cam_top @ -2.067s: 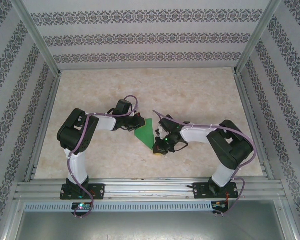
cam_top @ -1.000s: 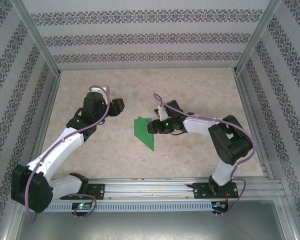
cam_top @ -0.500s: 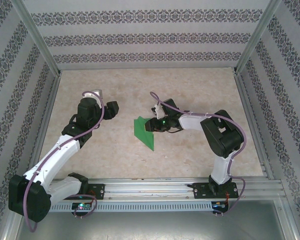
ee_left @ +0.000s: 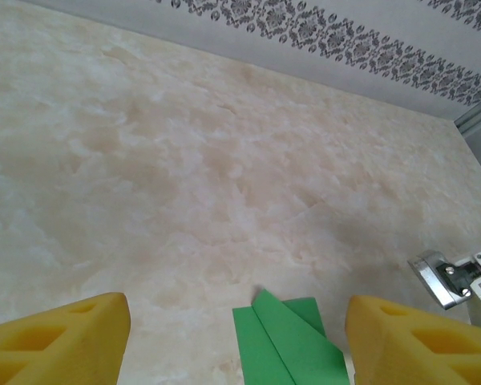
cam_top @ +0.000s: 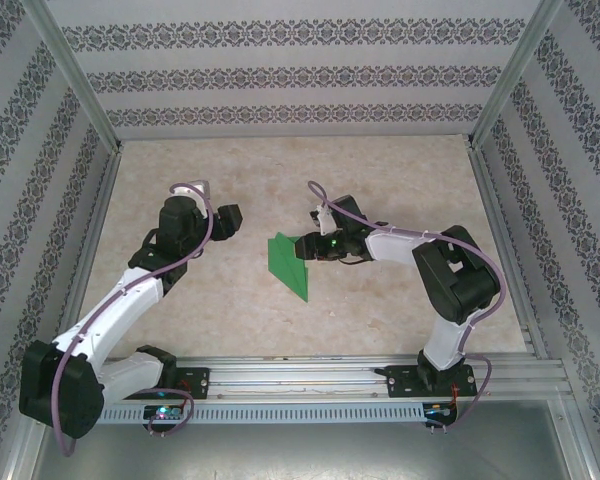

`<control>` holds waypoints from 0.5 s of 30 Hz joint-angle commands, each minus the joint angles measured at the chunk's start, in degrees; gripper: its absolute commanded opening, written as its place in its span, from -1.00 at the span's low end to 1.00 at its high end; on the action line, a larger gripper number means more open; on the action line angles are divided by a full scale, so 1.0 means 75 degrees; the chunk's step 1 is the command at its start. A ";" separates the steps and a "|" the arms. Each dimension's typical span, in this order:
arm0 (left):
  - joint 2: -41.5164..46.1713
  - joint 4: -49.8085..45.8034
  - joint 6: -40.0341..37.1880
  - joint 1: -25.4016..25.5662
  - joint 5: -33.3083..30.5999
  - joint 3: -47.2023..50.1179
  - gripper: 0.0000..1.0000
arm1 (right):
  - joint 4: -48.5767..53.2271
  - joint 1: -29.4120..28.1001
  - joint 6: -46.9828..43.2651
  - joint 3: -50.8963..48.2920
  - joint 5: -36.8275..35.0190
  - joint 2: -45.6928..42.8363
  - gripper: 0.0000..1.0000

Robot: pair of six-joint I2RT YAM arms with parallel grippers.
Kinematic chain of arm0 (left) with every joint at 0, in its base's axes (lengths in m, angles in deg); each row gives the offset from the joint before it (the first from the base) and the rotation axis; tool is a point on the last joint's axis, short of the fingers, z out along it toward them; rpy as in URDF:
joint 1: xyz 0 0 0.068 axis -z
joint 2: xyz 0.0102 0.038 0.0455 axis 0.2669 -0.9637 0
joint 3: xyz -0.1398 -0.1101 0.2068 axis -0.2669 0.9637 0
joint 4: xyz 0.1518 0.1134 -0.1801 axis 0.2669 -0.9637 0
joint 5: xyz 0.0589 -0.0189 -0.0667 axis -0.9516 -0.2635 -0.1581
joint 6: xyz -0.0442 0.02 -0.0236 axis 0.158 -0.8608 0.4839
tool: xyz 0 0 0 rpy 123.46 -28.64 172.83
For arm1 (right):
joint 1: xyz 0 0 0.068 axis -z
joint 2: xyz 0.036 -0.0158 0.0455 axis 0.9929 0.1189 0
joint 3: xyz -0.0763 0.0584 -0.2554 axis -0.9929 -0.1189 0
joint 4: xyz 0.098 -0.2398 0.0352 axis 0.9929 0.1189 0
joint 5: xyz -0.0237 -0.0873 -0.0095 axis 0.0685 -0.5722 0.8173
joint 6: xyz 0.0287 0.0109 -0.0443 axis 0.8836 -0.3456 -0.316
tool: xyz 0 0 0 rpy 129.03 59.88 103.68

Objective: Fold a paper plane with a square sheet of paper (fold left side to right side)
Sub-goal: Turn over the paper at the center of the table.

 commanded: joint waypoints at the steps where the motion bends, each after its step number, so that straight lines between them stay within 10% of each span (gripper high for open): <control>1: -0.0049 0.0358 0.0129 -0.0128 0.0190 0.0032 0.43 | -0.0121 -0.0041 0.0051 0.0000 0.0005 0.0104 0.00; 15: -0.0149 0.0334 0.0232 -0.0202 0.0436 0.0021 0.41 | -0.0216 -0.0218 0.0205 0.0314 0.0364 0.0581 -0.38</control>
